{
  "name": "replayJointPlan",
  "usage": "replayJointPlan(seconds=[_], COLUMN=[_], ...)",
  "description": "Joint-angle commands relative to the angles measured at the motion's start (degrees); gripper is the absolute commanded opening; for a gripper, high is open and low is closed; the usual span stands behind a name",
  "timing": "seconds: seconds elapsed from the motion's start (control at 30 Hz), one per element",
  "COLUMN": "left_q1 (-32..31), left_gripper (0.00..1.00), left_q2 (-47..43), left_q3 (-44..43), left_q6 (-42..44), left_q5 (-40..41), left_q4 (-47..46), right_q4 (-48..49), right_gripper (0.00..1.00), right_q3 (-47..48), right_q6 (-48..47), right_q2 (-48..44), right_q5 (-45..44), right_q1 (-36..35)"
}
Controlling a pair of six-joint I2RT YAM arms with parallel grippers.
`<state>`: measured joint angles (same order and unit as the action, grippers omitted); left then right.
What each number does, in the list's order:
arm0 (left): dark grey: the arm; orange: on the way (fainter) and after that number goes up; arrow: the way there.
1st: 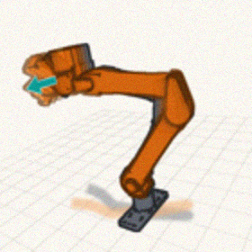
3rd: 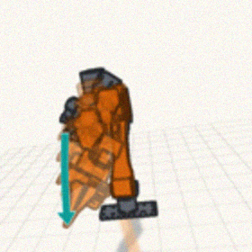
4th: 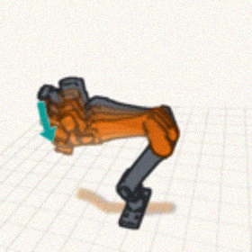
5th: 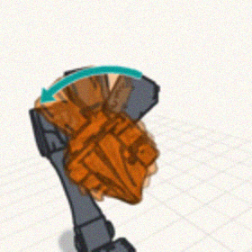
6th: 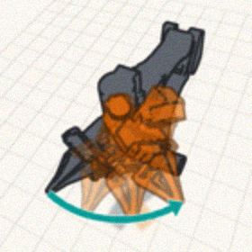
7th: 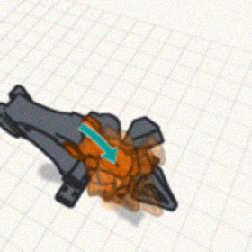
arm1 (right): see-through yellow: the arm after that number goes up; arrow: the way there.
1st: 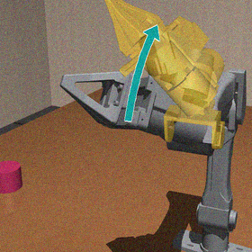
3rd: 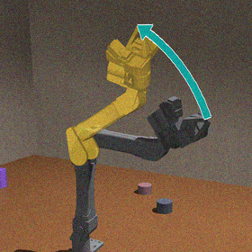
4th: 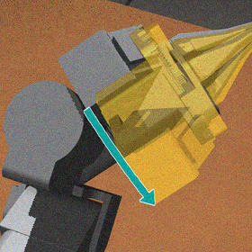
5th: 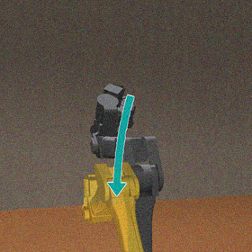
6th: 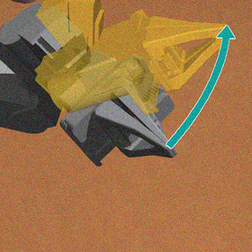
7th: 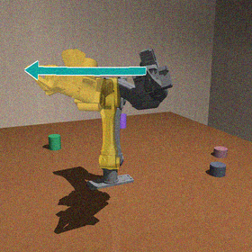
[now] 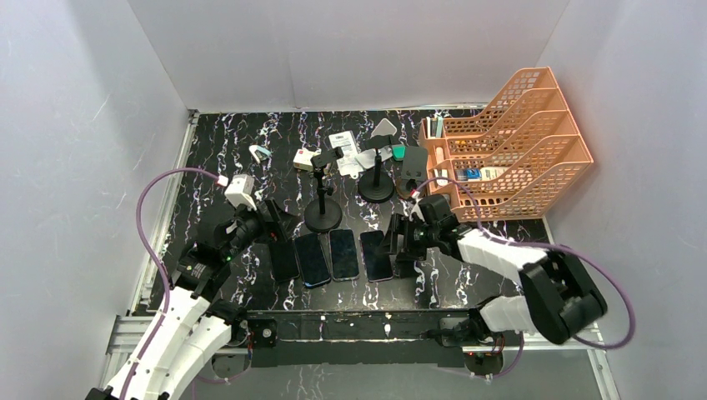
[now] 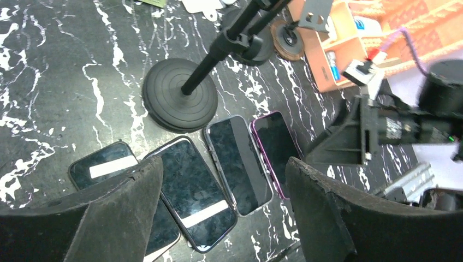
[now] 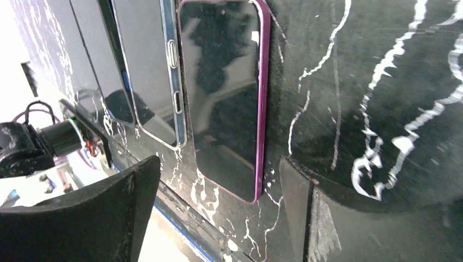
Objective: Remove the phone from the phone stand
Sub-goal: Place the phone at the center of the board, then reset both arms
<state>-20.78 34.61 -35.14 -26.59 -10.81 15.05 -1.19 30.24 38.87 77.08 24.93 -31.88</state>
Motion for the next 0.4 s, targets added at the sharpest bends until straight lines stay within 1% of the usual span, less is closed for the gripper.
replayJointPlan(seconds=[0.0,0.07,0.17,0.27,0.37], left_q1=[-1.23,-1.76,-2.28,-2.67,-3.03], left_gripper=[0.81,0.81,0.81,0.81,0.80], left_q2=[-0.41,-0.42,-0.53,-0.72,-0.59], left_q3=[-0.77,-1.15,-1.76,-2.36,-3.10], left_q6=[-3.07,-5.35,-9.28,-11.73,-12.26], left_q5=[9.68,15.47,22.35,25.50,26.23], left_q4=[2.58,3.89,5.69,7.38,8.29], right_q4=[-8.96,-11.22,-13.25,-13.85,-13.63], right_gripper=[0.91,0.98,0.99,0.99,0.99], right_q3=[1.10,1.20,1.44,1.82,2.10], right_q6=[0.81,1.06,1.34,1.12,0.87], right_q2=[-10.53,-15.98,-22.64,-27.06,-29.27], right_q5=[-13.16,-16.79,-20.99,-23.16,-23.65], right_q1=[0.17,0.16,0.17,0.18,0.19])
